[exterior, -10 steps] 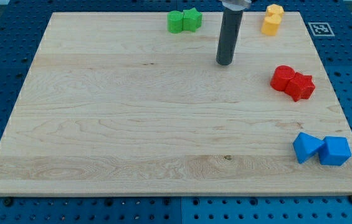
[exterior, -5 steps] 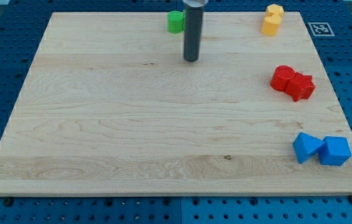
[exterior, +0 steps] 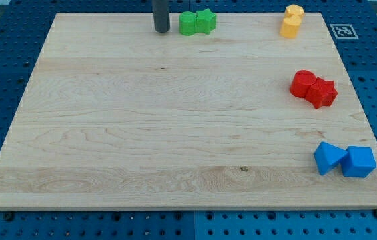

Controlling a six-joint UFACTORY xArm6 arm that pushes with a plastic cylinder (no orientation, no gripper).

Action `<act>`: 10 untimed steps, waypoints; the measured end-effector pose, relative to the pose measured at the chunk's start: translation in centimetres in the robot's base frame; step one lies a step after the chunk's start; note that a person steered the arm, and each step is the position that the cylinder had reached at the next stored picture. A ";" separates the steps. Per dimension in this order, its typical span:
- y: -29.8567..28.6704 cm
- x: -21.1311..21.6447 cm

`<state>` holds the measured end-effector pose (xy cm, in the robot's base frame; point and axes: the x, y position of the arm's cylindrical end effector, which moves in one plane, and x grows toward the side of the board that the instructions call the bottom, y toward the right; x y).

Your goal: Separate the green star from the green circle

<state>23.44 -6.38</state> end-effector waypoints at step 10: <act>19.7 2.8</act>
